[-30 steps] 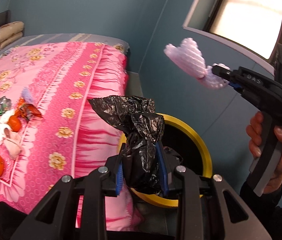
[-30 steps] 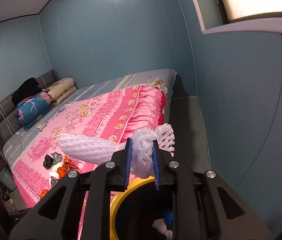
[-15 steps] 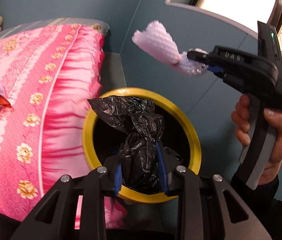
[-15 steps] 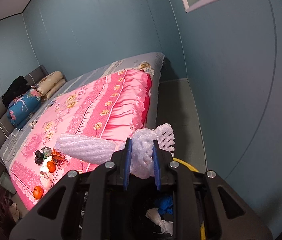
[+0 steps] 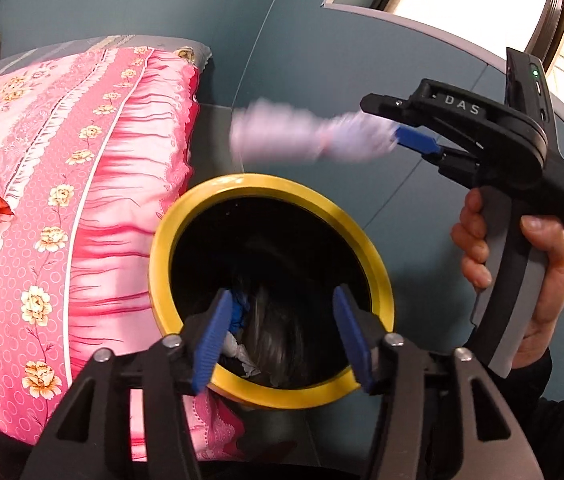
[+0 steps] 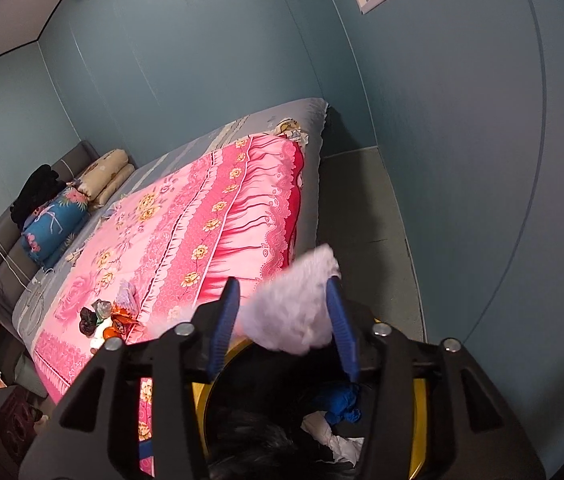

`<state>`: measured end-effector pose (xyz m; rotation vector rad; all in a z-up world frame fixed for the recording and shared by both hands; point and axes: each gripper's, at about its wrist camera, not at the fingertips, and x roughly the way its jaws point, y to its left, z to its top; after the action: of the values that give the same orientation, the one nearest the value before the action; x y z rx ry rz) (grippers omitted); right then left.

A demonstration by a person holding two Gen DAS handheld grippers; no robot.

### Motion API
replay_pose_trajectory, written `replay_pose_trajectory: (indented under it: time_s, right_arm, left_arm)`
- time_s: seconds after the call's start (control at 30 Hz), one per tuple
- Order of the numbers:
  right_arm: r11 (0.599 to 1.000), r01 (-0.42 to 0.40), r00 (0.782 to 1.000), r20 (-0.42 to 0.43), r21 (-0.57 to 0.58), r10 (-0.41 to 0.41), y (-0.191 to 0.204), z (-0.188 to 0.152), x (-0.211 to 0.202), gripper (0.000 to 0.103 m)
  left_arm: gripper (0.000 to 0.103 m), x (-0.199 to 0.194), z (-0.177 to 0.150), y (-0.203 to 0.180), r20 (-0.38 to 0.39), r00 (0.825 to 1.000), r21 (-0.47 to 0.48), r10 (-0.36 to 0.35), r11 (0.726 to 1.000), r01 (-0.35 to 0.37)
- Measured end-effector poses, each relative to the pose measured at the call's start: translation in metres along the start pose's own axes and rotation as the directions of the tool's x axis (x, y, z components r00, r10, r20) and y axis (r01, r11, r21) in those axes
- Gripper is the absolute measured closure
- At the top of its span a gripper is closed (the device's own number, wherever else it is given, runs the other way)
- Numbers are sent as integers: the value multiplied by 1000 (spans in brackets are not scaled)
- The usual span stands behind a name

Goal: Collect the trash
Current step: 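Open both grippers to drop the black bag and foam net into the bin, then move both tools back over the remaining trash on the bed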

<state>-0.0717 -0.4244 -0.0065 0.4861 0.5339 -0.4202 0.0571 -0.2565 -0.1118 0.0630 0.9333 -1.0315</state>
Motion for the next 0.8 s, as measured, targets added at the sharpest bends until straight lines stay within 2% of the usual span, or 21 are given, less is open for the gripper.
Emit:
replay_pose_trajectory:
  time_s: [0.13, 0.4, 0.57, 0.8]
  right_arm:
    - [1000, -6, 1000, 9, 5, 6, 1, 2, -3, 53]
    - [998, -61, 997, 44, -5, 61, 10, 4, -10, 42]
    - [994, -101, 994, 44, -45, 103, 32, 5, -9, 35]
    - [979, -166, 984, 40, -122, 172, 74, 6, -4, 28]
  left_arm:
    - [39, -7, 1, 4, 15, 1000, -20, 4, 1000, -3]
    - [22, -37, 8, 27, 97, 993, -69, 74, 995, -68]
    - [15, -68, 11, 43, 164, 975, -106, 151, 985, -135]
    - [12, -109, 11, 77, 224, 941, -200, 252, 957, -209]
